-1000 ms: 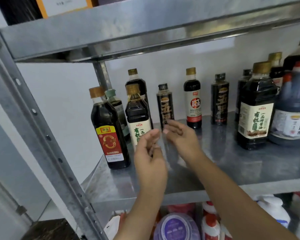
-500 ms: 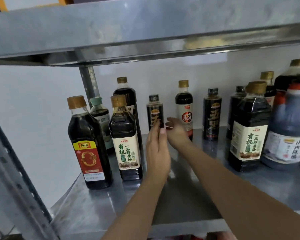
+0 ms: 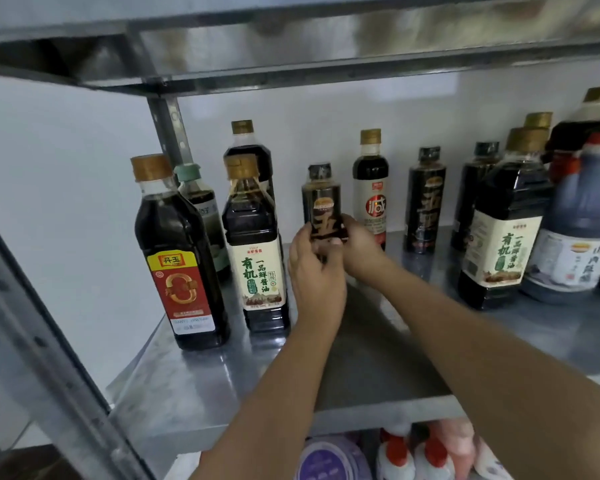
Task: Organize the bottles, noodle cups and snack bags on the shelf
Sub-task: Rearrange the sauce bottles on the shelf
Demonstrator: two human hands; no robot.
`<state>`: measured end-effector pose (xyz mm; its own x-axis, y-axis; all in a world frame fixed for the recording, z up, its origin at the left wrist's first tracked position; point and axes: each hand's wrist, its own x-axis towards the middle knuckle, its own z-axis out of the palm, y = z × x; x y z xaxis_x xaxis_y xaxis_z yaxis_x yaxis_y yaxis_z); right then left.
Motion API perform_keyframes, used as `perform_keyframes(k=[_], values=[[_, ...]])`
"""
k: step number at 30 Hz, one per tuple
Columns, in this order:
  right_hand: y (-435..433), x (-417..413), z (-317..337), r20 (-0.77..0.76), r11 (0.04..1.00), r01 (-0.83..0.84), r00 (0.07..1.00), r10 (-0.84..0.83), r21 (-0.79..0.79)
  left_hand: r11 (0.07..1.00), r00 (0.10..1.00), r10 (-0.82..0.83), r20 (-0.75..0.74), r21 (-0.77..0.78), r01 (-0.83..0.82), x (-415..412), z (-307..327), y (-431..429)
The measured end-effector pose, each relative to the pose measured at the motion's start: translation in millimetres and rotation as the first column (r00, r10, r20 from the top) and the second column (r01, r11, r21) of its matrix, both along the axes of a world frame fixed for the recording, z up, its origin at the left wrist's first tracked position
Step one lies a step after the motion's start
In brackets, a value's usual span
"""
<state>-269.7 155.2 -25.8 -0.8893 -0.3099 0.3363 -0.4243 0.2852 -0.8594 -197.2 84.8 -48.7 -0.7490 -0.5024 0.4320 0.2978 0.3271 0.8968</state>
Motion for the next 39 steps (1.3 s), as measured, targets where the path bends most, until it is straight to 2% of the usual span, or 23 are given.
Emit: perform_keyframes(k=[2, 8, 13, 15, 19, 23, 27, 30, 34, 39], values=[[17, 14, -3, -0.032, 1.000, -0.029, 0.999, 0.030, 0.008, 0.999, 0.999, -0.031, 0.012, 0.021, 0.031, 2, 2, 2], [69, 56, -12, -0.054, 0.991, -0.130, 0.990, 0.129, -0.027, 0.952, 0.959, -0.274, -0.079, 0.121, 0.282, 19, 8, 18], [80, 74, -28, -0.032, 0.979, -0.072, 0.997, 0.067, -0.189, 0.936, 0.952, -0.299, -0.057, 0.175, 0.305, 36, 17, 23], [80, 76, -32, -0.010, 0.968, -0.102, 0.995, 0.102, -0.230, 0.931, 0.956, -0.292, -0.042, 0.215, 0.294, 37, 18, 19], [79, 82, -32, -0.039, 0.977, -0.178, 0.984, 0.175, -0.116, 0.907, 0.957, -0.287, -0.051, 0.306, 0.289, 36, 17, 15], [83, 91, -30, -0.092, 0.980, -0.171, 0.982, 0.162, -0.102, 0.883, 0.955, -0.281, -0.093, 0.365, 0.295, 40, 18, 13], [86, 90, -34, -0.095, 0.973, -0.175, 0.982, 0.162, -0.152, 0.907, 0.949, -0.299, -0.102, 0.279, 0.316, 40, 15, 13], [84, 93, -38, -0.099, 0.975, -0.186, 0.980, 0.175, -0.123, 0.938, 0.959, -0.272, -0.086, 0.199, 0.284, 37, 12, 12], [84, 91, -38, -0.117, 0.981, -0.150, 0.984, 0.135, -0.123, 0.913, 0.934, -0.349, -0.079, 0.196, 0.358, 39, 13, 11], [85, 93, -40, -0.110, 0.976, -0.163, 0.983, 0.147, -0.148, 0.907, 0.924, -0.367, -0.109, 0.181, 0.381, 38, 12, 10]])
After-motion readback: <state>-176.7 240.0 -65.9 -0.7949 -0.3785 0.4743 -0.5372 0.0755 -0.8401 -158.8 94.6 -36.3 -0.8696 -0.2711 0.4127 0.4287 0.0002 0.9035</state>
